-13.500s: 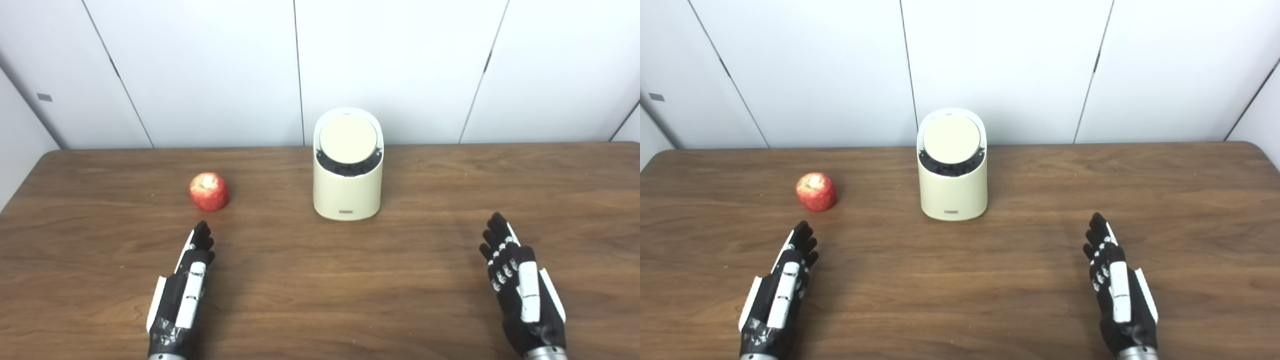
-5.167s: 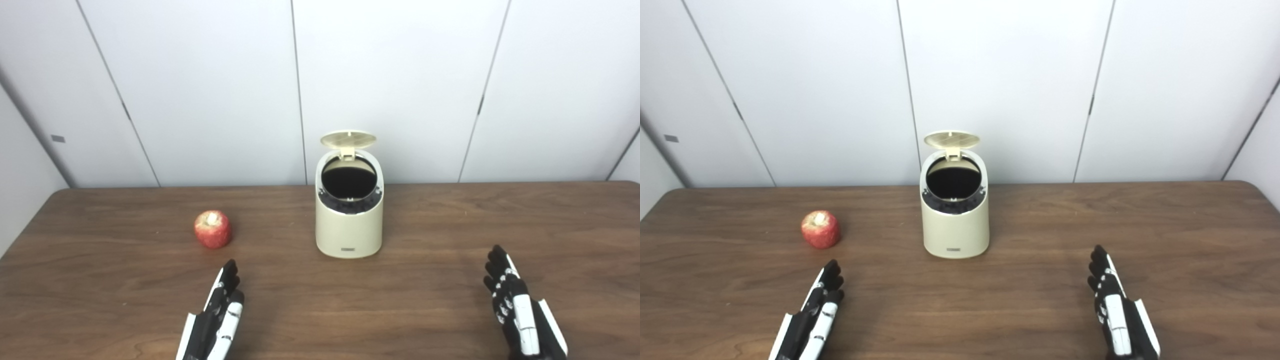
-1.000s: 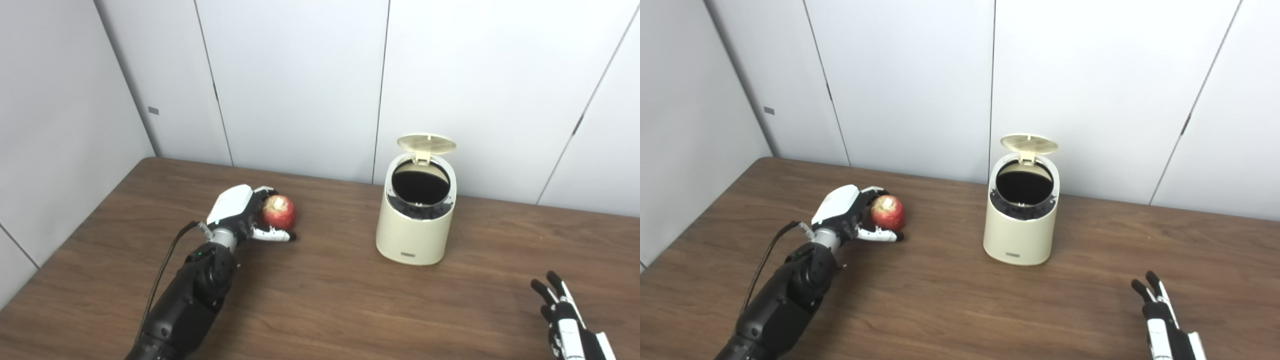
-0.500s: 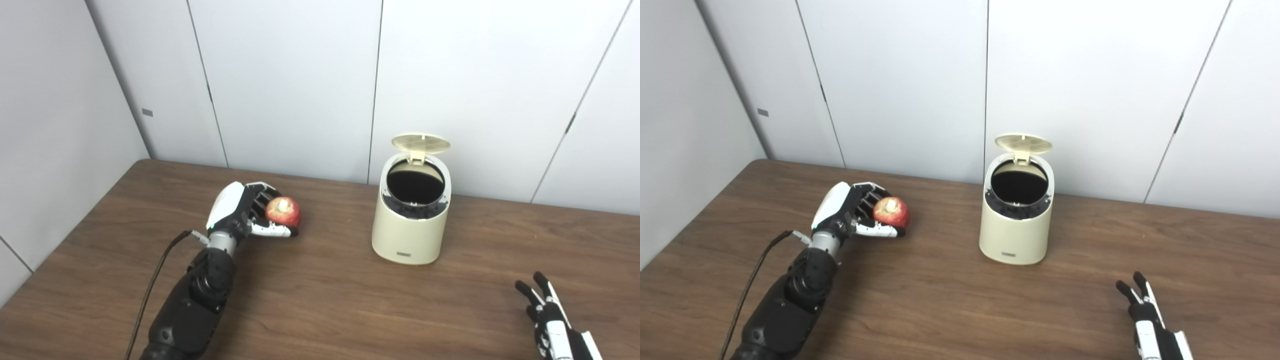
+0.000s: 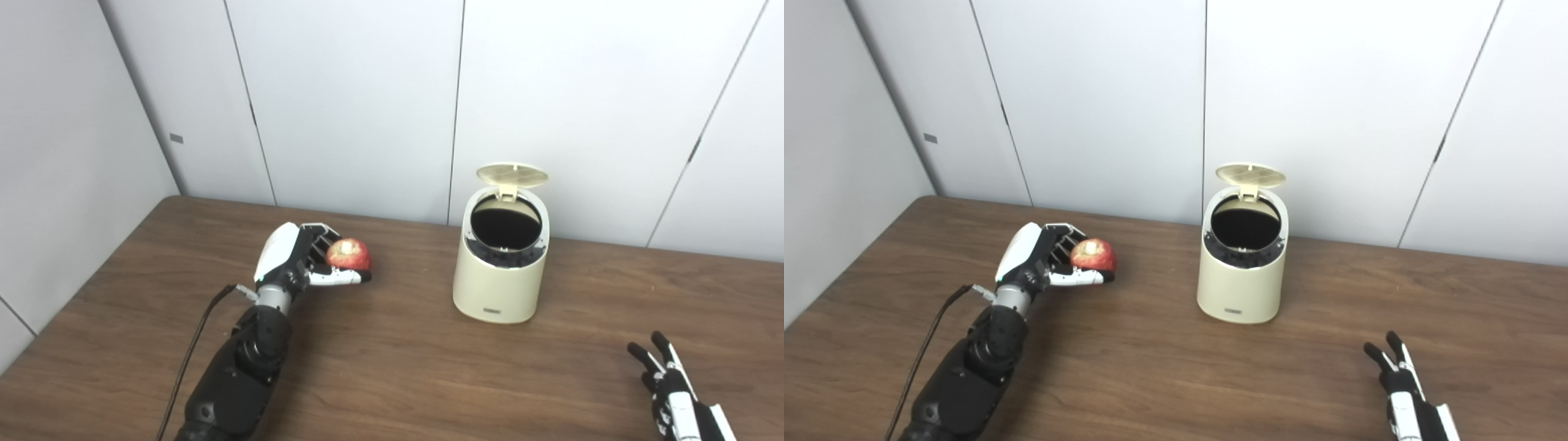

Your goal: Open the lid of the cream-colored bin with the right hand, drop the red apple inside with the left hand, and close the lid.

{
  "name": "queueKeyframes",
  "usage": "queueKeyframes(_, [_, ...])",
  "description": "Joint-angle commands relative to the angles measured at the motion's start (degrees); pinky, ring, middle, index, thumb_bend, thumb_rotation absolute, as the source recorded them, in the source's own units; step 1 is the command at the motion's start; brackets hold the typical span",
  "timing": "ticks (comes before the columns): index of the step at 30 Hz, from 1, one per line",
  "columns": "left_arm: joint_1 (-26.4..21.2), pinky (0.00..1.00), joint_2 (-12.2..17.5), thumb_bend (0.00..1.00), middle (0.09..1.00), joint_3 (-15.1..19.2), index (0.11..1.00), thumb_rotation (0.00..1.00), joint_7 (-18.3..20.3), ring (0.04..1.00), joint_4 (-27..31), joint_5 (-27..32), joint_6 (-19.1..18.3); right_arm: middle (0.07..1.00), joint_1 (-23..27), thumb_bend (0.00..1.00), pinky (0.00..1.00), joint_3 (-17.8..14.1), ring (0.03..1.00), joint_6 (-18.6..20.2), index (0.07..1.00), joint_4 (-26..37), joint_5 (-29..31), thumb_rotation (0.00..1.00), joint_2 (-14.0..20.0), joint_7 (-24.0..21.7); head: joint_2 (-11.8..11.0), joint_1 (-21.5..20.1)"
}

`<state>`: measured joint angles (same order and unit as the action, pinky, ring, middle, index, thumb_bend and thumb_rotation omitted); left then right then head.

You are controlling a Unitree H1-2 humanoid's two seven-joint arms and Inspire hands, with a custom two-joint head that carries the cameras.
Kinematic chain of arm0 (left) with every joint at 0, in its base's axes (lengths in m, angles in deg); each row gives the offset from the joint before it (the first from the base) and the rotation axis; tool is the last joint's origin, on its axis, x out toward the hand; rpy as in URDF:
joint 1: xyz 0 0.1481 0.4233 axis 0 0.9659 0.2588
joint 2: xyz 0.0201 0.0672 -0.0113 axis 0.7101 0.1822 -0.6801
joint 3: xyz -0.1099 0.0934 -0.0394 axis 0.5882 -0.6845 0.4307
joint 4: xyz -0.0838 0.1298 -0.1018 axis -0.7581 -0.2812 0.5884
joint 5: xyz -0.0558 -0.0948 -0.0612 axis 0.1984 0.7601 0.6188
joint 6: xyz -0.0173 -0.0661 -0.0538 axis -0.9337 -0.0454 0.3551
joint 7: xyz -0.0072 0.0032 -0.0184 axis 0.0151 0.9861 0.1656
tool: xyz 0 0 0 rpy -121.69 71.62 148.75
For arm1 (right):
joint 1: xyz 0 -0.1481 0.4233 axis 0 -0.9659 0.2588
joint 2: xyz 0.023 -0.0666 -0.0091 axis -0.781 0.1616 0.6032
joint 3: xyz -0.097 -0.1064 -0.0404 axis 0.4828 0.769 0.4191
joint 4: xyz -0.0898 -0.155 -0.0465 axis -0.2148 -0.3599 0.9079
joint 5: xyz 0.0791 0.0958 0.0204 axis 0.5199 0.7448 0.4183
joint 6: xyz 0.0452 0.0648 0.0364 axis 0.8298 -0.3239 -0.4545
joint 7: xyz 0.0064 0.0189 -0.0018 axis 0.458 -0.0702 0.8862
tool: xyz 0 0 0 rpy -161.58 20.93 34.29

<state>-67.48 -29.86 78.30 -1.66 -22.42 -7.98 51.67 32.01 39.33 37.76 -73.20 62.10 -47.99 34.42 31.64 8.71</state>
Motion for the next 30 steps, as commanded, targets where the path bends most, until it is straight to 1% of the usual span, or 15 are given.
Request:
queueKeyframes(1, [-1.67,0.33,1.5,0.5,0.455,-0.01,0.51,0.0,-2.23,0.38,4.2,-1.93,1.71,0.902,1.13,0.62,1.0,-0.03,0.991,-2.04,0.986,1.02,-0.24,1.0,0.36,0.19,0.01,0.03])
queueKeyframes(2, [-1.48,0.33,1.46,0.5,0.453,-0.22,0.506,0.0,-2.26,0.379,5.34,-2.5,1.69,0.902,1.15,0.61,1.0,0.02,0.99,-1.97,0.985,1.1,-0.25,1.0,0.31,0.17,0.1,-0.49])
queueKeyframes(4, [-1.24,0.36,1.13,0.5,0.462,-0.61,0.501,0.0,-1.62,0.39,8.04,-3.73,0.52,0.904,1.2,0.6,1.0,0.12,0.989,-2.36,0.99,0.92,-0.41,1.0,0.27,0.15,0.04,-0.68])
queueKeyframes(6, [-1.17,0.33,0.82,0.5,0.455,-1.14,0.519,0.0,-0.86,0.376,10.52,-4.88,-0.55,0.903,1.3,0.59,1.0,0.19,0.979,-2.63,0.99,0.61,-0.33,1.0,0.15,0.1,-0.04,-1.38])
queueKeyframes(8, [-1.24,0.33,0.69,0.5,0.447,-1.7,0.517,0.0,-0.47,0.367,12.3,-5.57,-0.71,0.905,1.36,0.59,1.0,0.29,0.979,-2.78,0.993,0.29,-0.44,1.0,0.15,0.07,-0.04,-1.38])
queueKeyframes(9, [-1.36,0.33,0.58,0.5,0.443,-2.04,0.515,0.0,-0.42,0.362,13.12,-6.06,-0.63,0.904,1.38,0.6,1.0,0.36,0.979,-2.83,0.992,0.02,-0.59,1.0,0.15,0.09,-0.38,-1.98])
queueKeyframes(11, [-1.72,0.35,0.29,0.5,0.444,-2.57,0.508,0.0,-0.22,0.367,14.57,-6.77,-0.65,0.907,1.39,0.6,1.0,0.5,0.985,-2.62,0.992,-0.39,-0.83,1.0,0.01,0.19,-0.59,-2.24])
queueKeyframes(16, [-3.31,0.39,-0.58,0.5,0.435,-3.96,0.493,0.0,1.62,0.388,18.27,-8.87,-1.37,0.908,1.56,0.62,1.0,1.23,0.986,-2.04,0.987,-0.93,-1.77,1.0,-0.38,0.47,-0.89,-3.04])
queueKeyframes(19, [-4.5,0.4,-1.81,0.5,0.434,-4.72,0.491,0.0,2.58,0.407,20.66,-10.66,-2.62,0.909,1.61,0.62,1.0,1.58,0.987,-1.73,0.99,-0.88,-2.17,1.0,-0.63,0.63,-0.95,-3.26])
queueKeyframes(22, [-5.66,0.39,-3.66,0.5,0.429,-5.48,0.491,0.0,3.89,0.406,23.21,-11.98,-4.41,0.91,1.75,0.62,1.0,1.79,0.991,-1.69,0.991,-1.07,-2.56,1.0,-0.76,0.79,-1.06,-3.66])
queueKeyframes(25, [-6.22,0.37,-5.13,0.5,0.437,-5.89,0.511,0.0,4.65,0.404,24.55,-12.61,-5.07,0.916,1.76,0.62,1.0,1.91,0.995,-1.22,0.992,-1.11,-2.63,1.0,-0.95,0.86,-1.12,-4.05])
queueKeyframes(30, [-7.24,0.39,-6.7,0.5,0.438,-6.72,0.51,0.0,4.23,0.421,24.24,-13.5,-4.09,0.929,1.66,0.61,1.0,1.97,1.0,-1.64,0.994,-1.71,-2.67,1.0,-1.15,0.95,-1.64,-4.33])
